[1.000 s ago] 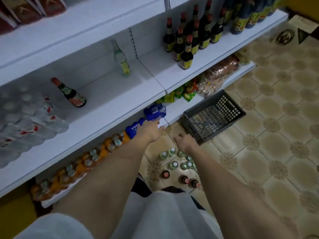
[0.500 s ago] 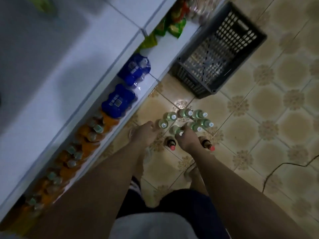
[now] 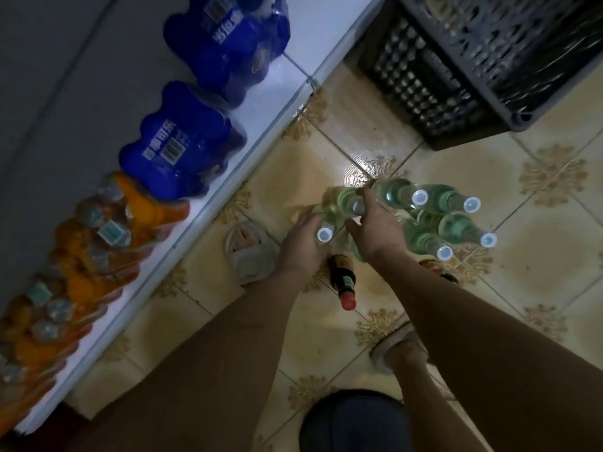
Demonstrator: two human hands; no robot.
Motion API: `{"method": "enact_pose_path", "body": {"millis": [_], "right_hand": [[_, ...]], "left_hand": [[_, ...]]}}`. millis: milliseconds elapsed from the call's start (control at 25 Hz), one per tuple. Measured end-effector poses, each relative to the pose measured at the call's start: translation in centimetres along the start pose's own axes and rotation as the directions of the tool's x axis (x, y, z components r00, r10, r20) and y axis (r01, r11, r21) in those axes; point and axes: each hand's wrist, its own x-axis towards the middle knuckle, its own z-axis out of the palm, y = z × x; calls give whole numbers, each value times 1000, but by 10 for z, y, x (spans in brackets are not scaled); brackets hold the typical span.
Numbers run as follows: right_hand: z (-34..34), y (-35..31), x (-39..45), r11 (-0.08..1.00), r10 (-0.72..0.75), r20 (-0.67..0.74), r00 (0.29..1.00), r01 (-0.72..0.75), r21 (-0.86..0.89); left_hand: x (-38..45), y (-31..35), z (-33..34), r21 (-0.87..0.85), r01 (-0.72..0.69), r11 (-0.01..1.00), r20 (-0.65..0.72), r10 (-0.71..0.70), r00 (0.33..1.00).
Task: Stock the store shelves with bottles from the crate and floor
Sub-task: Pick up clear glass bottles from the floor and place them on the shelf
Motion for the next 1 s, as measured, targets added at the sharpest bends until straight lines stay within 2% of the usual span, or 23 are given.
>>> {"method": "enact_pose_path", "body": {"millis": [160, 240, 400, 560, 720, 840, 1000], "right_hand": [[13, 13, 21, 987, -24, -51, 998, 32, 161], [15, 16, 25, 982, -39, -100, 994, 57, 181], [7, 8, 14, 963, -54, -228, 972, 111, 244], [-25, -14, -24, 921, -50, -283, 958, 154, 358], [-85, -45, -84, 858, -39, -296, 954, 184, 480], [-137, -69, -128, 804, -41, -356, 934, 242, 543], [-210, -107, -173, 800, -182, -503, 845, 425, 425]], "left_hand": [[13, -15, 15, -78, -89, 993, -44, 85, 995], [15, -18, 14, -112, -114, 987, -70, 106, 992], [12, -12, -5, -200, -87, 976, -212, 43, 976], [-17, 9, -43, -153, -128, 980, -235, 89, 968], [-63, 53, -100, -238, -74, 968, -255, 11, 967], [-100, 98, -151, -192, -179, 965, -259, 126, 958], [-144, 166, -212, -156, -340, 927, -241, 298, 924]]}}
